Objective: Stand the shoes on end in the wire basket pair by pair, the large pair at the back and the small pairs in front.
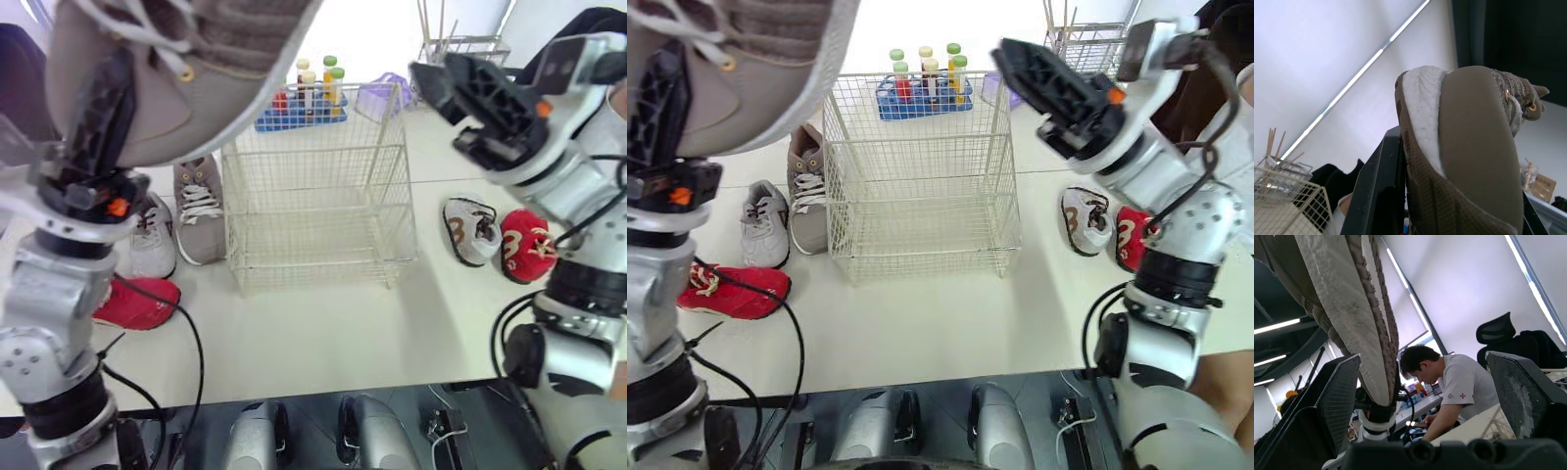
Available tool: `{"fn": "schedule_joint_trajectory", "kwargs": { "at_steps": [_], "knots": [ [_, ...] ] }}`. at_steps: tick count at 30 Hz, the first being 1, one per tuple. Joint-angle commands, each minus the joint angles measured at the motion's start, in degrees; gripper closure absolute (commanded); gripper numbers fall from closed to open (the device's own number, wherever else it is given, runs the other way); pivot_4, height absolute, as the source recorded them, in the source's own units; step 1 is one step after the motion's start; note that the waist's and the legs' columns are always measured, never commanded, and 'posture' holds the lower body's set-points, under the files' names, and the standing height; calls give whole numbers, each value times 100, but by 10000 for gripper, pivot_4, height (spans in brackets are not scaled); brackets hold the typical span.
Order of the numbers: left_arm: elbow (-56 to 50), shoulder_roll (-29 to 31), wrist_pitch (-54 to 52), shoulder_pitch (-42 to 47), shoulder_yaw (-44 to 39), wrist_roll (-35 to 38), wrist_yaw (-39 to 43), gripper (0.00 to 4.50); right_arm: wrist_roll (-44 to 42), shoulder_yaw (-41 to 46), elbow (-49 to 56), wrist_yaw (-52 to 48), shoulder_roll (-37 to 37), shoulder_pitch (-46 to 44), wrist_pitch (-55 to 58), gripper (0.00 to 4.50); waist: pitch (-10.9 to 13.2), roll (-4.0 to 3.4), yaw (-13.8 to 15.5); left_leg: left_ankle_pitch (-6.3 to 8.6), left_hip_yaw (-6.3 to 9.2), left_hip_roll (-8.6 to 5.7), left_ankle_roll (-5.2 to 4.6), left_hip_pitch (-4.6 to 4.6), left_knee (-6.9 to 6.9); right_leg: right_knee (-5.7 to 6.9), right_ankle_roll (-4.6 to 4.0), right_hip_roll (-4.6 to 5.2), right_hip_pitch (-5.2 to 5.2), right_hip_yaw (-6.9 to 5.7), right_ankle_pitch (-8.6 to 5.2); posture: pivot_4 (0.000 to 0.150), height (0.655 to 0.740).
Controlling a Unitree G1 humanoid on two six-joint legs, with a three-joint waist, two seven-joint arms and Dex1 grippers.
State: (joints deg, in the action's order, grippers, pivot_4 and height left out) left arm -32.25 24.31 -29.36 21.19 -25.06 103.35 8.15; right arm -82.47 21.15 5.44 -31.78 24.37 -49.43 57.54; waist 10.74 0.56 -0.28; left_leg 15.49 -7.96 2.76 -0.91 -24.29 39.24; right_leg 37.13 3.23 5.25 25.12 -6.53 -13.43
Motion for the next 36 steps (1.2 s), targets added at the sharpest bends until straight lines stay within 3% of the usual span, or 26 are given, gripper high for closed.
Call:
{"fn": "schedule_joint_trajectory", "kwargs": {
  "at_steps": [1, 12, 24, 27, 29, 31, 36],
  "knots": [
    [11, -132, 150, 210, 280, -327, 263, 33143, -263, -128, 483, 468, -287, -188, -296, 921, 0, 1, 8, 0, 0, 0, -1, -1, 0, -1, 0, 0, 0, -1, 0, 1500, 7400],
    [194, -463, 230, 292, 672, -929, 465, 33143, 177, -587, 601, 645, -664, -460, -934, 921, 0, 2, 59, 0, 0, 4, -2, -1, 1, -3, 0, -8, 2, -4, 0, 1500, 7400],
    [231, -589, 155, 234, 809, -997, 447, 33143, 315, -741, 590, 572, -729, -623, -1201, 921, 0, 2, 63, 1, 1, 6, -3, -2, 0, -4, 0, -8, 3, -5, 0, 1500, 7400],
    [218, -575, 123, 198, 817, -1019, 459, 33143, 388, -747, 582, 527, -724, -630, -1253, 8827, 1, 2, 65, 1, 1, 6, -3, -2, 0, -4, 0, -8, 3, -5, 0, 1500, 7400],
    [224, -529, 85, 184, 824, -1050, 462, 33143, 426, -742, 588, 469, -687, -638, -1271, 19092, 0, 2, 65, 1, 1, 6, -3, -2, 0, -5, 0, -8, 3, -5, 0, 1500, 7400],
    [232, -457, 35, 178, 842, -1094, 475, 33143, 427, -729, 575, 411, -627, -681, -1248, 26651, 0, 2, 65, 1, 1, 6, -4, -2, 0, -5, 0, -8, 3, -5, 0, 1500, 7400],
    [213, -166, -114, 165, 945, -1432, 317, 33143, 549, -658, 308, 47, -258, -964, -1187, 28459, 1, 1, 61, 2, 1, 6, -4, -3, 0, -5, 0, -8, 3, -5, 0, 1500, 7400]
  ]
}}
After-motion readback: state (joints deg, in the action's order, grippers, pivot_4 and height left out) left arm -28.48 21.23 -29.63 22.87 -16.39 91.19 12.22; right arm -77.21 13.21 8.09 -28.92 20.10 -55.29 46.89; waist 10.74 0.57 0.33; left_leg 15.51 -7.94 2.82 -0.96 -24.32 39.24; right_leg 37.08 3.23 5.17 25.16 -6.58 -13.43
